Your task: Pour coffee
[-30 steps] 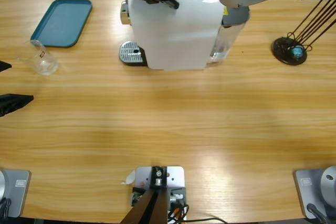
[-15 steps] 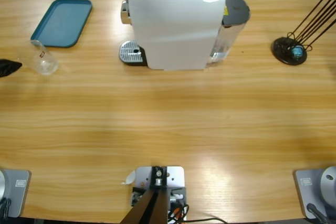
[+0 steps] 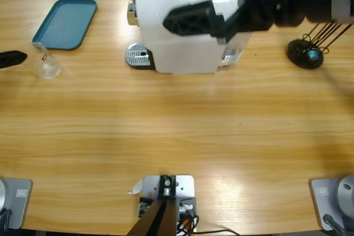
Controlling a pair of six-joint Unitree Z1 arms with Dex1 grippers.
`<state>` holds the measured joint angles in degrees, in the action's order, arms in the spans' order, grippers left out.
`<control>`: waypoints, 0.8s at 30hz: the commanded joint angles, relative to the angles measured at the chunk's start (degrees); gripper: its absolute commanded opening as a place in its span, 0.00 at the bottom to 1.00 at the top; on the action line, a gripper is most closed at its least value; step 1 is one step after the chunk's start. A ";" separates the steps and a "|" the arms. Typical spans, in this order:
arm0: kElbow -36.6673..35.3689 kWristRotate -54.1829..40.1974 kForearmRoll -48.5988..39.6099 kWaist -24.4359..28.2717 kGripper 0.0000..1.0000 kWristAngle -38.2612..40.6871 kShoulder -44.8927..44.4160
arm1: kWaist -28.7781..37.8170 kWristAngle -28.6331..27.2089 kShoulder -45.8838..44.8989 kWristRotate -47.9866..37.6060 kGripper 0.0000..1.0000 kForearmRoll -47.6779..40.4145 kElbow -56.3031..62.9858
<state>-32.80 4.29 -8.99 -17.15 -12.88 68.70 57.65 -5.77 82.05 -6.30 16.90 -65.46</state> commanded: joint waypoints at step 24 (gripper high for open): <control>12.78 -1.65 35.95 4.56 1.00 6.12 22.76 | 0.62 -1.43 0.40 -3.77 1.00 0.24 6.14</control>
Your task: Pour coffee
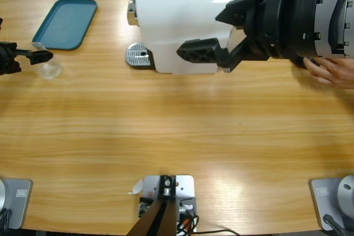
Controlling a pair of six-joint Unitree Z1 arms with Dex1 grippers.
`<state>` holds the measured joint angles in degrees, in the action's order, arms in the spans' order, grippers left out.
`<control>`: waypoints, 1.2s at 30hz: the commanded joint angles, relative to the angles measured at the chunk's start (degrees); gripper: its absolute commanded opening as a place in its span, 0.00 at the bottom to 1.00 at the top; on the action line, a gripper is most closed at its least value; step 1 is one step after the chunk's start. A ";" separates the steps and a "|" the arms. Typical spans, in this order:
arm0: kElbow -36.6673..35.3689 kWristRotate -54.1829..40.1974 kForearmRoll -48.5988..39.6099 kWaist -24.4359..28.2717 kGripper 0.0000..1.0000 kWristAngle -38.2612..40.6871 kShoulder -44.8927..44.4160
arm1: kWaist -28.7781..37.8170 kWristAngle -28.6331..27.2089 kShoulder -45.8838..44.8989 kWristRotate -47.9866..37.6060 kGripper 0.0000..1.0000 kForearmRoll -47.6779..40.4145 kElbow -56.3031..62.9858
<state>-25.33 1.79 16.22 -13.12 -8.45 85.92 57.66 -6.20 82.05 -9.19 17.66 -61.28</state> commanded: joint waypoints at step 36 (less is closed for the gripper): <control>23.84 6.04 43.14 -1.47 0.50 -0.74 14.66 | 0.61 -1.10 0.40 -2.32 1.00 -2.96 4.27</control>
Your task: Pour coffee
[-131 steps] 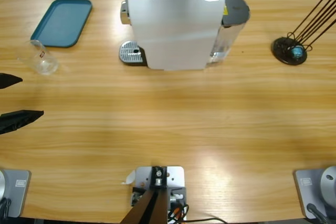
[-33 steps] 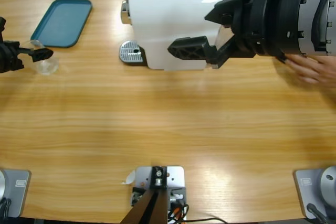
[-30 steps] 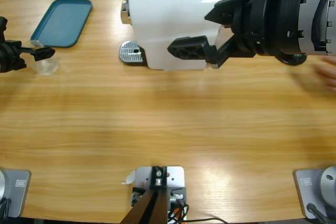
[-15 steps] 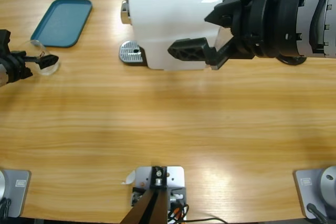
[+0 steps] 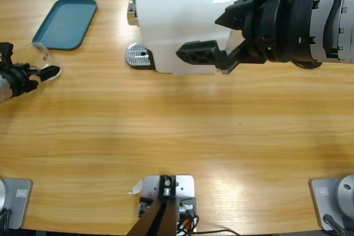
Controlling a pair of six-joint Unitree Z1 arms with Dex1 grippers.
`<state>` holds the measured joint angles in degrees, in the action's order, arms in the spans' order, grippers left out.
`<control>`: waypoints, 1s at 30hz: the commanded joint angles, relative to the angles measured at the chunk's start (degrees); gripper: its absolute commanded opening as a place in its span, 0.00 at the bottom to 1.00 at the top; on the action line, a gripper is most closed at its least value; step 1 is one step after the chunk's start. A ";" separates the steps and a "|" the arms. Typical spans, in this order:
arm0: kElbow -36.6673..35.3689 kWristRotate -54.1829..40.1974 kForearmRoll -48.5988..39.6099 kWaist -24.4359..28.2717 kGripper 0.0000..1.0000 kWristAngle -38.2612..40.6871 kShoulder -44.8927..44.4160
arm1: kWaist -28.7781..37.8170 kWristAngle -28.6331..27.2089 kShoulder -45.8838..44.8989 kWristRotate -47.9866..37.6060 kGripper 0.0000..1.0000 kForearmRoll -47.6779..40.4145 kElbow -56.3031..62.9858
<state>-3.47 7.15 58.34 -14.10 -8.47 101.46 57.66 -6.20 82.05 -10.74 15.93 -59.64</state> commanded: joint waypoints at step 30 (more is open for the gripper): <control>-1.98 1.11 3.44 1.67 0.99 4.38 -4.43 | 0.61 -0.48 1.01 -0.95 1.00 -1.26 3.30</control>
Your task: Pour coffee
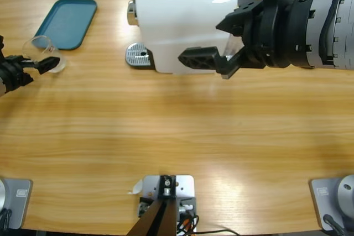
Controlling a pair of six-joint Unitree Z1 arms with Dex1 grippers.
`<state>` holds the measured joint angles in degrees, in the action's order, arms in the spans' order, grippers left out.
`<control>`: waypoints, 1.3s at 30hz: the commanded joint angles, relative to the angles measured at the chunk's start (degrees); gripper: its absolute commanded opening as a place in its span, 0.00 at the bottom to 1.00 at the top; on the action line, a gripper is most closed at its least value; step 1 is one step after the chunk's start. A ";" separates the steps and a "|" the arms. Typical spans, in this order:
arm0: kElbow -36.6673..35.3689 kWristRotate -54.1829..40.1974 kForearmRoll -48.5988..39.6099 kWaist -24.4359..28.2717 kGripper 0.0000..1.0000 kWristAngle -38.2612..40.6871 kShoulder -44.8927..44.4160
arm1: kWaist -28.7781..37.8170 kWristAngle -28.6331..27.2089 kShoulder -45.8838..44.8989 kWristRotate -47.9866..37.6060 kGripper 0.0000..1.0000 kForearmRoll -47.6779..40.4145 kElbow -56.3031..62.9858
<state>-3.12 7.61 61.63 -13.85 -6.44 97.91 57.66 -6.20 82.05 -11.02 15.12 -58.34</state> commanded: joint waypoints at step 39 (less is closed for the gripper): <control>-17.64 -16.94 -20.18 -2.66 0.27 25.72 -5.20 | 0.61 -0.64 1.08 -0.94 1.00 -1.94 3.62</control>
<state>-13.41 -3.31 50.15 -15.35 8.53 95.53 57.66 -6.19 82.29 -11.21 13.84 -57.40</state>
